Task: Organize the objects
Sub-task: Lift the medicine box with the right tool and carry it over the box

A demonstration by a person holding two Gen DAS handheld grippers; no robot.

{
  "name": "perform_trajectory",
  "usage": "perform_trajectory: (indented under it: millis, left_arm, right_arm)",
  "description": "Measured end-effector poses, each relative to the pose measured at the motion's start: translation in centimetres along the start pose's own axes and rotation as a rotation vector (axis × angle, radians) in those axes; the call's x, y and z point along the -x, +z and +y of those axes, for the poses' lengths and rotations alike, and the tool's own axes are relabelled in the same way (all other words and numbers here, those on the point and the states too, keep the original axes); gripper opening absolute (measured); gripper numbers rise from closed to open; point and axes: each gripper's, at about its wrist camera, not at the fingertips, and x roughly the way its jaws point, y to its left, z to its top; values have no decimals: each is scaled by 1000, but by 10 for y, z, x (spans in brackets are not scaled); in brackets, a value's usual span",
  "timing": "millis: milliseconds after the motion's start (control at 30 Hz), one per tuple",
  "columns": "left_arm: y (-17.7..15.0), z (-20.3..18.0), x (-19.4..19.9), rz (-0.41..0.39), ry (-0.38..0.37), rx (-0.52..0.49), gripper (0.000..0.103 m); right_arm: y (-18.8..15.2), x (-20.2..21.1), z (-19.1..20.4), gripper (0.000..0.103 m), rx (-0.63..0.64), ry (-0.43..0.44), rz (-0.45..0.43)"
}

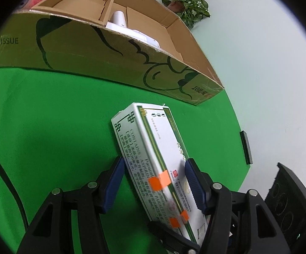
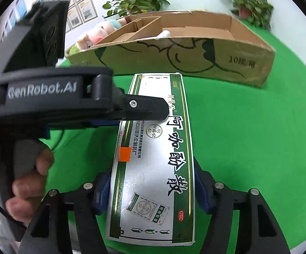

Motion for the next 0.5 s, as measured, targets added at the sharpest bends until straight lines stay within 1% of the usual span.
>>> perform_trajectory:
  millis: [167, 267, 300, 333, 500]
  left_arm:
    - [-1, -8, 0, -2, -1, -11, 54]
    - [-3, -19, 4, -17, 14, -39, 51]
    - [-4, -26, 7, -24, 14, -53, 48]
    - [-4, -30, 9, -31, 12, -59, 48]
    - [2, -61, 31, -96, 5, -129, 46]
  right_arm:
    - [0, 2, -9, 61, -73, 100, 15]
    - [-2, 3, -8, 61, -71, 97, 10]
    - [-2, 5, -7, 60, -64, 91, -1]
    - [-2, 7, -6, 60, -61, 87, -10]
    - [8, 27, 2, 59, -36, 59, -98]
